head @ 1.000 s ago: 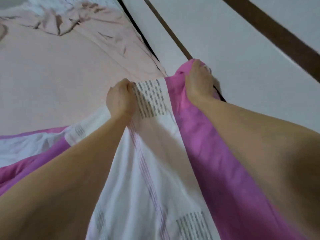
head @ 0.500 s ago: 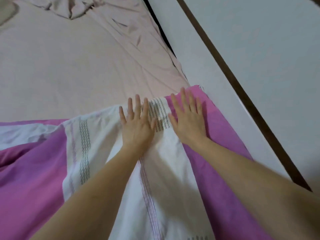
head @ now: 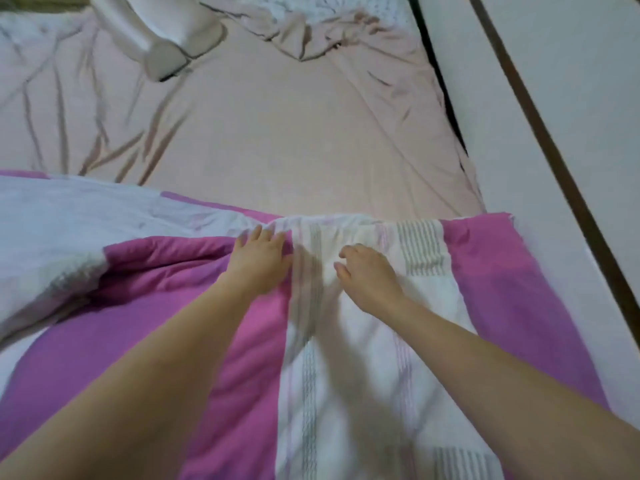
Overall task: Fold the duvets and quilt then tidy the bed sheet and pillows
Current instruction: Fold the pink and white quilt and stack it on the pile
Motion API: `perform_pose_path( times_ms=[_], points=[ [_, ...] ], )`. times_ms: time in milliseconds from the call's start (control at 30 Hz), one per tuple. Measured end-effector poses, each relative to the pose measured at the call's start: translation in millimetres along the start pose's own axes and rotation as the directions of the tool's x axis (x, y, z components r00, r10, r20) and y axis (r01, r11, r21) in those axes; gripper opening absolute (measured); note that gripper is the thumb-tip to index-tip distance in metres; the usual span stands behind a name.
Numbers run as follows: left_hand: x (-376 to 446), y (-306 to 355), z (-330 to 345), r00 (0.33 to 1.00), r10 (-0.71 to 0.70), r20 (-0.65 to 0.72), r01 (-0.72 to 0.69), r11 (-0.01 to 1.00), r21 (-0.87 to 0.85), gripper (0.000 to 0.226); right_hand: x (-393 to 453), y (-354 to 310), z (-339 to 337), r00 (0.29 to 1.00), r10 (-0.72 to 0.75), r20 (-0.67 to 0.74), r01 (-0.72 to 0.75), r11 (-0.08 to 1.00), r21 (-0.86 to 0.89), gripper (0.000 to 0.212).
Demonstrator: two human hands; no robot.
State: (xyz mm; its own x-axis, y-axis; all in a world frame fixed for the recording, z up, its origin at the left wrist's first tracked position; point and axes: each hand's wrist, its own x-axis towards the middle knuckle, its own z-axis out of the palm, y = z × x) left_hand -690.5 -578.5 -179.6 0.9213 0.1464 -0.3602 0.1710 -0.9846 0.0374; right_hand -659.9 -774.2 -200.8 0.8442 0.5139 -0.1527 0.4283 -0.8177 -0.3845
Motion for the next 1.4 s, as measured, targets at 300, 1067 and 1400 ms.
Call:
perform_pose_path(
  times_ms=[300, 1067, 1400],
  points=[
    [-76.2, -209.5, -12.9, 0.992, -0.115, 0.043, 0.108, 0.984, 0.145, 0.06, 44.3, -191.9, 49.0, 0.988, -0.152, -0.002, 0.151, 0.986, -0.063, 0.026],
    [10.1, -292.2, 74.7, 0.985, 0.158, -0.069, -0.125, 0.928, 0.35, 0.051, 137.4, -261.7, 176.9, 0.978, 0.192, 0.077, -0.139, 0.887, -0.44, 0.036],
    [25.3, -292.2, 64.4, 0.924, 0.062, -0.378, -0.088, 0.995, -0.052, 0.01, 167.0, -248.0, 156.9, 0.809, -0.118, -0.576, 0.001, 0.98, -0.199, 0.031]
  ],
)
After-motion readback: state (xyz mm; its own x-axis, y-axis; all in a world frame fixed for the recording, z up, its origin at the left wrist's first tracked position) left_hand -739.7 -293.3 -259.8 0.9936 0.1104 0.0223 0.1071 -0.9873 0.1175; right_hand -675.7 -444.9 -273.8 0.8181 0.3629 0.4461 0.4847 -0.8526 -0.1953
